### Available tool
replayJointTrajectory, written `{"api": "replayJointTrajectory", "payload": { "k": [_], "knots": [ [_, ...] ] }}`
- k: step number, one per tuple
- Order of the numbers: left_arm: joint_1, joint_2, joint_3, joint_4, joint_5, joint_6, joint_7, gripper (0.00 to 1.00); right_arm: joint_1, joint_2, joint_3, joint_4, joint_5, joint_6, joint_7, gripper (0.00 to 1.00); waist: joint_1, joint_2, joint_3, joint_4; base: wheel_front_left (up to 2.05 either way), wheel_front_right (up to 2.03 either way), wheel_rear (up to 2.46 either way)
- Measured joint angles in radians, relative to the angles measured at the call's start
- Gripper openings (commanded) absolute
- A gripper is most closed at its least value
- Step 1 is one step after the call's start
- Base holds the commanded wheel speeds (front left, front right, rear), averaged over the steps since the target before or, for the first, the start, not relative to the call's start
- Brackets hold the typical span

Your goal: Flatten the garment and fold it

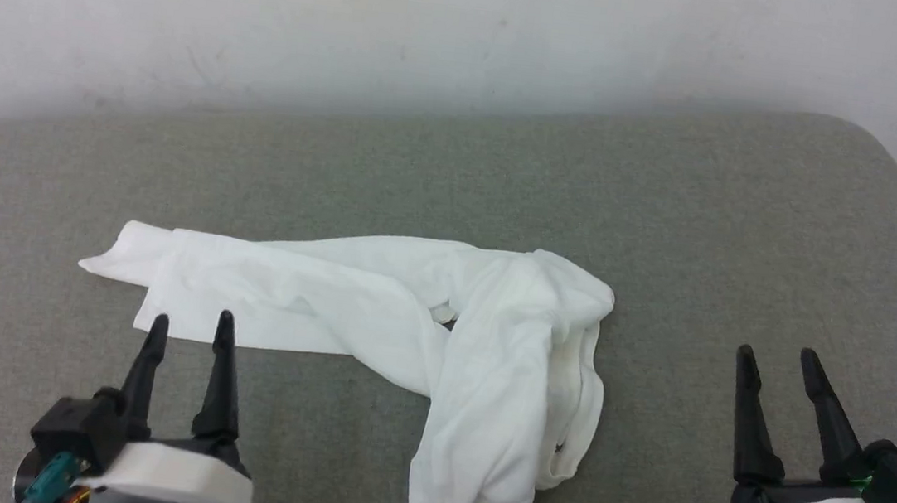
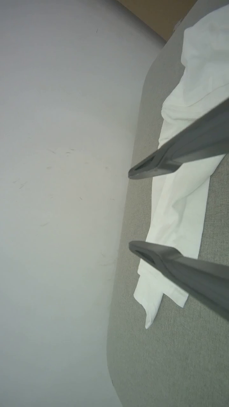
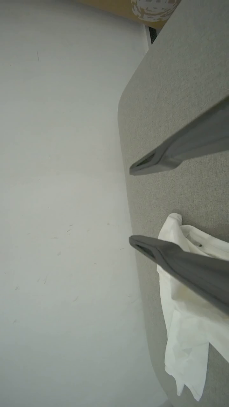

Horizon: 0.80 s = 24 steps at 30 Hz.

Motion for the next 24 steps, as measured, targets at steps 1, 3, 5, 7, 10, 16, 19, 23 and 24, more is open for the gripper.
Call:
{"api": "replayJointTrajectory", "payload": {
  "k": [1, 3, 5, 7, 10, 16, 19, 23, 24],
  "knots": [
    [0.009, 0.002, 0.012, 0.003, 0.006, -0.007, 0.0, 1.0, 0.002, 0.0, -0.007, 0.001, -0.001, 0.0, 0.0, 1.0, 0.0, 0.0, -0.002, 0.003, 0.0, 0.0, 0.0],
    [0.022, 0.005, 0.028, 0.009, 0.014, -0.018, 0.0, 1.0, 0.003, 0.0, -0.019, 0.005, -0.004, 0.0, 0.002, 1.0, 0.0, 0.0, -0.005, 0.01, 0.0, 0.0, 0.0],
    [0.026, 0.004, 0.035, 0.013, 0.025, -0.03, 0.0, 1.0, 0.002, 0.0, -0.032, 0.008, -0.009, 0.0, 0.009, 1.0, 0.0, 0.0, -0.007, 0.021, 0.0, 0.0, 0.0],
    [0.025, 0.004, 0.037, 0.013, 0.033, -0.035, 0.0, 1.0, -0.002, 0.0, -0.043, 0.015, -0.014, 0.0, 0.011, 1.0, 0.0, 0.0, -0.005, 0.032, 0.0, 0.0, 0.0],
    [0.024, 0.003, 0.038, 0.012, 0.04, -0.043, 0.0, 1.0, -0.037, 0.0, -0.053, 0.055, -0.013, 0.0, 0.033, 1.0, 0.0, 0.0, 0.002, 0.048, 0.0, 0.0, 0.0],
    [-0.009, 0.001, 0.03, 0.008, 0.05, -0.052, 0.0, 1.0, -0.247, -0.002, -0.079, 0.272, 0.002, 0.0, 0.121, 1.0, 0.0002, 0.0, 0.045, 0.068, 0.0, 0.0, 0.0],
    [-0.036, -0.001, 0.015, 0.0, 0.053, -0.053, 0.0, 1.0, -0.371, -0.023, -0.074, 0.408, 0.039, 0.0, 0.183, 1.0, 0.0003, 0.0001, 0.072, 0.085, 0.0, 0.0, 0.0],
    [-0.082, -0.002, -0.015, -0.01, 0.057, -0.061, 0.0, 1.0, -0.535, -0.085, -0.04, 0.578, 0.105, 0.0, 0.316, 1.0, 0.0003, 0.0, 0.114, 0.114, 0.0, 0.0, 0.0],
    [-0.095, -0.002, -0.023, -0.014, 0.057, -0.062, 0.0, 1.0, -0.574, -0.1, -0.03, 0.618, 0.123, -0.001, 0.355, 1.0, 0.0003, 0.0, 0.126, 0.122, 0.0, 0.0, 0.0]
  ]
}}
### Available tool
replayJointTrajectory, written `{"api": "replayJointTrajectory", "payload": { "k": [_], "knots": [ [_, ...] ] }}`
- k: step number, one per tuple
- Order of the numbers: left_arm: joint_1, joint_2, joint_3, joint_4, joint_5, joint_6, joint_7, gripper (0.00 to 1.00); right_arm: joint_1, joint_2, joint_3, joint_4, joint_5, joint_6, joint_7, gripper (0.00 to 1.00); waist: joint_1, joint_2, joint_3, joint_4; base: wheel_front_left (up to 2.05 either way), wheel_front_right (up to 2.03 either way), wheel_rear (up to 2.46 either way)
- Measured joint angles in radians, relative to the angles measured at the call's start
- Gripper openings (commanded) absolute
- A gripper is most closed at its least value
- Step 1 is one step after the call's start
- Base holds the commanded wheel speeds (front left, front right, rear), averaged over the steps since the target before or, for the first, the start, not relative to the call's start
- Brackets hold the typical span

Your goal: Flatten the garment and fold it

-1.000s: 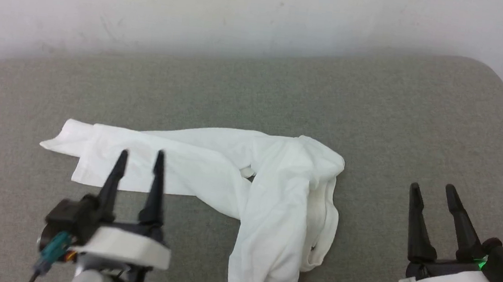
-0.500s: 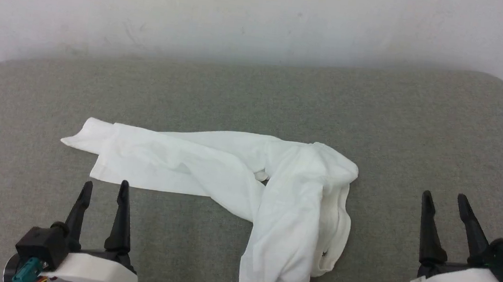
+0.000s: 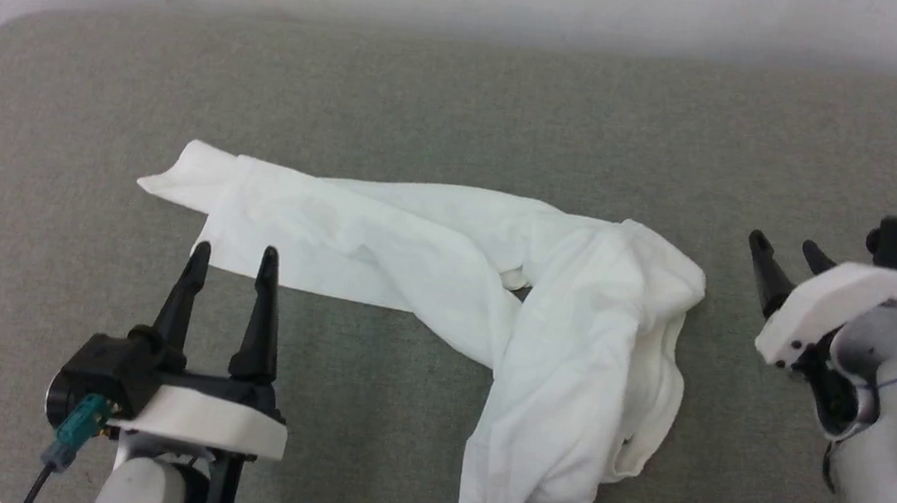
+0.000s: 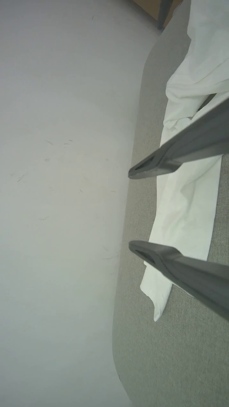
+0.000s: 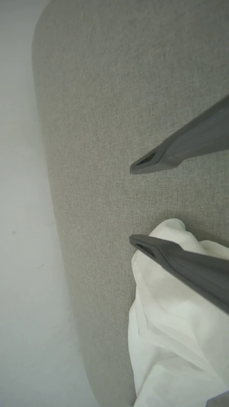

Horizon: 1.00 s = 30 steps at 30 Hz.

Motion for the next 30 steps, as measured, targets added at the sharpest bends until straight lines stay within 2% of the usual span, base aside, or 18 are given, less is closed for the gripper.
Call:
{"api": "replayJointTrajectory", "payload": {
  "k": [5, 10, 14, 15, 16, 18, 24, 26, 30],
  "knots": [
    [-0.05, -0.003, -0.049, -0.014, -0.035, 0.0, 0.0, 1.0, -0.163, -0.049, 0.072, 0.154, 0.081, 0.0, 0.204, 1.0, 0.0001, 0.0001, 0.062, 0.043, 0.0, 0.0, 0.0],
    [-0.073, -0.003, -0.071, -0.014, -0.054, 0.003, 0.0, 1.0, -0.229, -0.065, 0.194, 0.239, 0.13, 0.0, 0.389, 1.0, 0.0002, 0.0, 0.118, 0.084, 0.0, 0.0, 0.0],
    [-0.076, -0.003, -0.085, -0.011, -0.066, 0.011, 0.0, 1.0, -0.269, -0.097, 0.232, 0.265, 0.184, 0.0, 0.492, 1.0, -0.0004, 0.0001, 0.146, 0.117, 0.0, 0.0, 0.0],
    [-0.076, -0.003, -0.086, -0.01, -0.068, 0.012, 0.0, 1.0, -0.273, -0.105, 0.24, 0.265, 0.198, 0.0, 0.5, 0.32, -0.0003, 0.0, 0.15, 0.122, 0.0, 0.0, 0.0],
    [-0.076, -0.003, -0.085, -0.008, -0.071, 0.012, 0.0, 1.0, -0.276, -0.113, 0.249, 0.264, 0.208, 0.0, 0.506, 0.0, -0.0002, 0.0, 0.154, 0.127, 0.0, 0.0, 0.0],
    [-0.076, -0.003, -0.086, -0.003, -0.071, 0.016, 0.0, 1.0, -0.278, -0.124, 0.268, 0.25, 0.226, -0.001, 0.487, 0.0, -0.0002, 0.0, 0.154, 0.13, 0.0, 0.0, 0.0],
    [-0.074, -0.003, -0.08, 0.014, -0.07, 0.02, 0.0, 1.0, -0.267, -0.132, 0.349, 0.176, 0.216, 0.0, 0.257, 0.0, 0.0, 0.0001, 0.131, 0.112, 0.0, 0.0, 0.0],
    [-0.071, -0.003, -0.077, 0.02, -0.068, 0.02, 0.0, 1.0, -0.274, -0.147, 0.353, 0.14, 0.203, 0.0, 0.189, 0.0, 0.0, 0.0, 0.116, 0.098, 0.0, 0.0, 0.0],
    [-0.047, -0.004, -0.078, 0.041, -0.063, 0.019, 0.0, 1.0, -0.261, -0.189, 0.335, 0.054, 0.201, 0.0, 0.119, 0.0, -0.0001, 0.0001, 0.075, 0.065, 0.0, 0.0, 0.0]
  ]
}}
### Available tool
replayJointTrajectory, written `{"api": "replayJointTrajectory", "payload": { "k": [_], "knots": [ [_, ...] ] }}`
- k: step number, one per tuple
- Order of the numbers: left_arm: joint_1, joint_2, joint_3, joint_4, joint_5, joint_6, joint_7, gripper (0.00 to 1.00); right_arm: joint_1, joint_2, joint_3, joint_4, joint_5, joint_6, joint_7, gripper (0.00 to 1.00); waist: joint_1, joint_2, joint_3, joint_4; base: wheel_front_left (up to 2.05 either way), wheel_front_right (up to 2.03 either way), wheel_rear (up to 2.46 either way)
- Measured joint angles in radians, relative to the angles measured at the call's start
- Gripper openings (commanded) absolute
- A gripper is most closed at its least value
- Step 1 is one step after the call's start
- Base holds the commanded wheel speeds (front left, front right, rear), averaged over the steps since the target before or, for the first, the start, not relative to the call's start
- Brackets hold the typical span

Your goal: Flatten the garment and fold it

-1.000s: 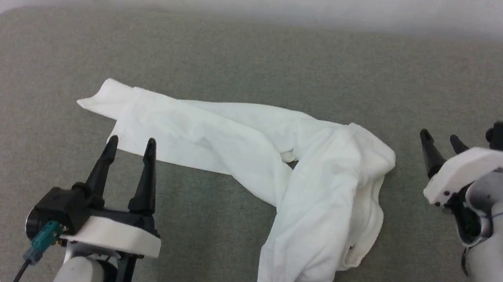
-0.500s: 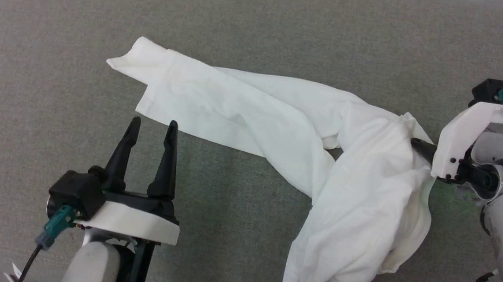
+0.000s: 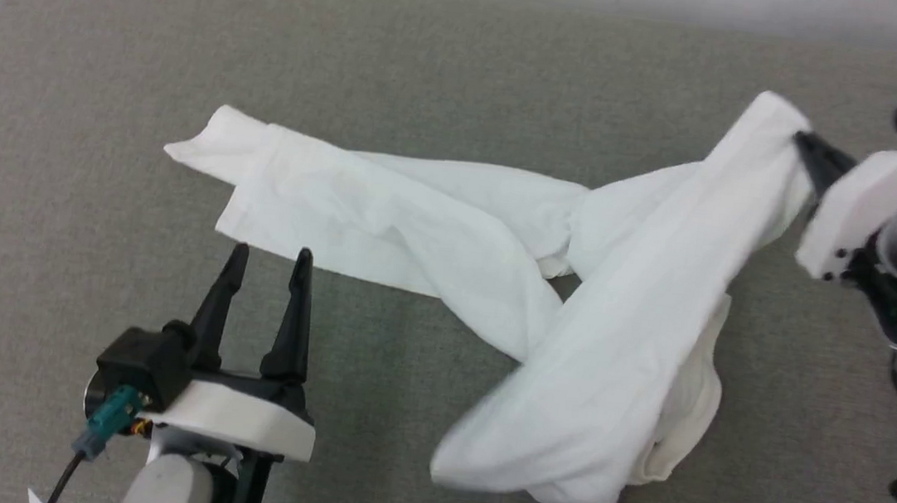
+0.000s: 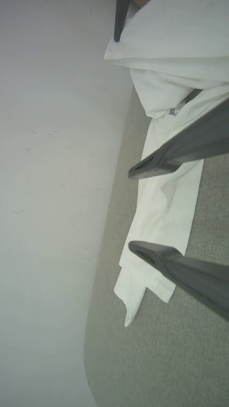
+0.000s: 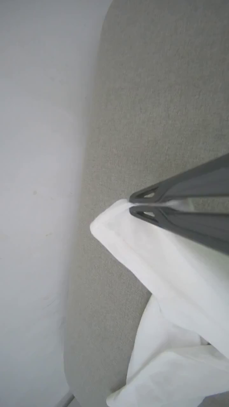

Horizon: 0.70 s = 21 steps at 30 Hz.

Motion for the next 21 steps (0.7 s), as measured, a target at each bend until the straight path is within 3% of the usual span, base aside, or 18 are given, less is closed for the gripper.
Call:
{"api": "replayJointTrajectory", "payload": {
  "k": [4, 9, 14, 18, 19, 20, 21],
  "knots": [
    [0.026, 0.0, 0.003, 0.008, 0.0, 0.0, 0.0, 1.0, 0.107, -0.068, -0.125, -0.097, -0.036, 0.001, -0.07, 0.0, -0.0002, 0.0, -0.041, -0.035, 0.0, 0.0, 0.0],
    [0.05, 0.0, 0.013, 0.01, 0.003, 0.001, 0.0, 1.0, 0.36, -0.094, -0.415, -0.208, -0.139, 0.001, -0.102, 0.0, -0.0003, 0.0, -0.078, -0.087, 0.0, 0.0, 0.0],
    [0.065, 0.0, 0.023, 0.015, 0.012, 0.001, 0.0, 1.0, 0.64, 0.015, -0.726, -0.323, -0.257, 0.0, -0.032, 0.0, -0.0003, 0.0, -0.105, -0.129, 0.0, 0.0, 0.0],
    [0.065, 0.0, 0.024, 0.026, 0.019, 0.001, 0.0, 1.0, 0.787, 0.158, -0.827, -0.379, -0.325, 0.0, 0.052, 0.0, -0.0002, 0.0, -0.117, -0.151, 0.0, 0.0, 0.0],
    [0.065, 0.0, 0.024, 0.03, 0.02, 0.001, 0.0, 1.0, 0.808, 0.189, -0.831, -0.386, -0.337, 0.0, 0.067, 0.07, -0.0002, 0.0, -0.119, -0.155, 0.0, 0.0, 0.0],
    [0.065, 0.0, 0.024, 0.034, 0.021, 0.001, 0.0, 1.0, 0.822, 0.216, -0.829, -0.389, -0.346, 0.0, 0.078, 0.56, -0.0003, 0.0, -0.121, -0.157, 0.0, 0.0, 0.0],
    [0.065, 0.0, 0.024, 0.038, 0.021, 0.0, 0.0, 1.0, 0.83, 0.237, -0.822, -0.391, -0.349, 0.0, 0.078, 1.0, -0.0003, 0.0, -0.122, -0.159, 0.0, 0.0, 0.0]
  ]
}}
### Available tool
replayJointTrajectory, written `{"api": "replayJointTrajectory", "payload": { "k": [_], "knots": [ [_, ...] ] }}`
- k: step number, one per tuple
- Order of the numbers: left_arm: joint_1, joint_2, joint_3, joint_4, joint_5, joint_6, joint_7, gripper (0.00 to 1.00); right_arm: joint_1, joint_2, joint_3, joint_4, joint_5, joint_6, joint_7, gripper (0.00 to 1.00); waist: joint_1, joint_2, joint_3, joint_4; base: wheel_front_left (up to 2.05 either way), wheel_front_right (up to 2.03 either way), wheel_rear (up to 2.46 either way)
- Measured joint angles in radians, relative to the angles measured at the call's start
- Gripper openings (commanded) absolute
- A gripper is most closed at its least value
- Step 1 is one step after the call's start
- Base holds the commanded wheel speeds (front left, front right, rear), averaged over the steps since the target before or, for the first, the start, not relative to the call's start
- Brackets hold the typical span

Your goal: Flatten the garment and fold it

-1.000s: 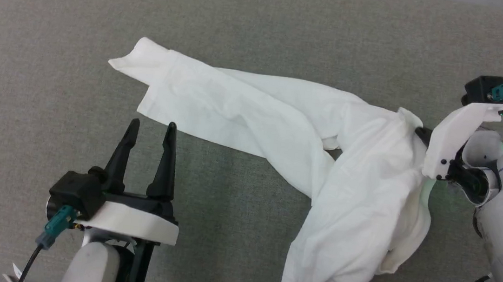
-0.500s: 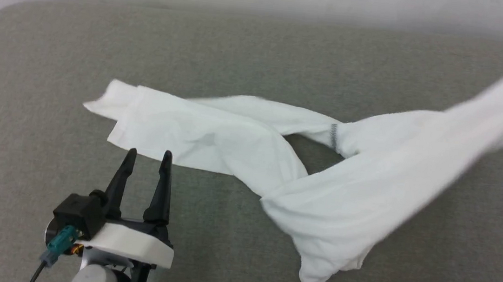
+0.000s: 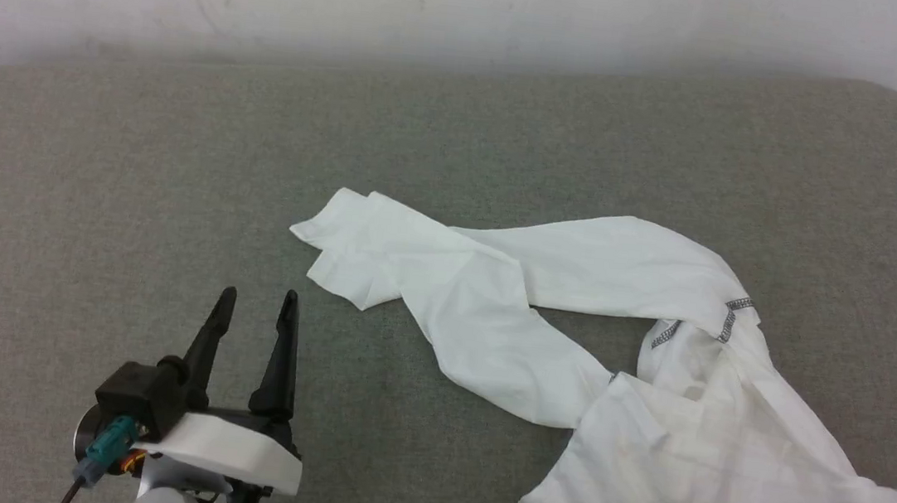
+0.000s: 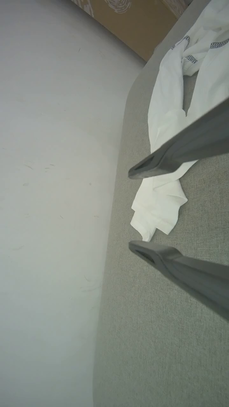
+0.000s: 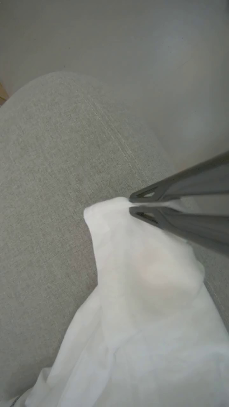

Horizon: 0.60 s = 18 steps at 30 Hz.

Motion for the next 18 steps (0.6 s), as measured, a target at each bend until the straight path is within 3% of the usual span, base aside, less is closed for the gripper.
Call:
{"api": "replayJointTrajectory", "payload": {
  "k": [2, 6, 11, 18],
  "knots": [
    [0.0, 0.0, 0.002, 0.009, 0.0, 0.0, 0.0, 1.0, 0.001, 0.026, 0.001, -0.015, -0.007, 0.0, -0.058, 1.0, 0.0001, 0.0, 0.0, -0.002, 0.0, 0.0, 0.0],
    [0.0, 0.0, 0.002, 0.027, 0.0, 0.0, 0.0, 1.0, -0.038, 0.04, -0.014, -0.066, -0.022, 0.0, -0.281, 1.0, 0.0001, 0.0, -0.005, -0.002, 0.0, 0.0, 0.0],
    [0.016, 0.0, 0.001, 0.057, 0.0, 0.0, 0.0, 1.0, -0.058, 0.048, 0.071, -0.111, -0.027, 0.0, -0.469, 1.0, 0.0001, 0.0, -0.025, -0.002, 0.0, 0.0, 0.0],
    [0.018, 0.0, -0.052, 0.14, -0.011, 0.005, 0.0, 1.0, -0.003, 0.051, 0.271, -0.231, -0.011, 0.0, -0.541, 1.0, 0.0001, 0.0, -0.063, -0.006, 0.0, 0.0, 0.0]
  ]
}}
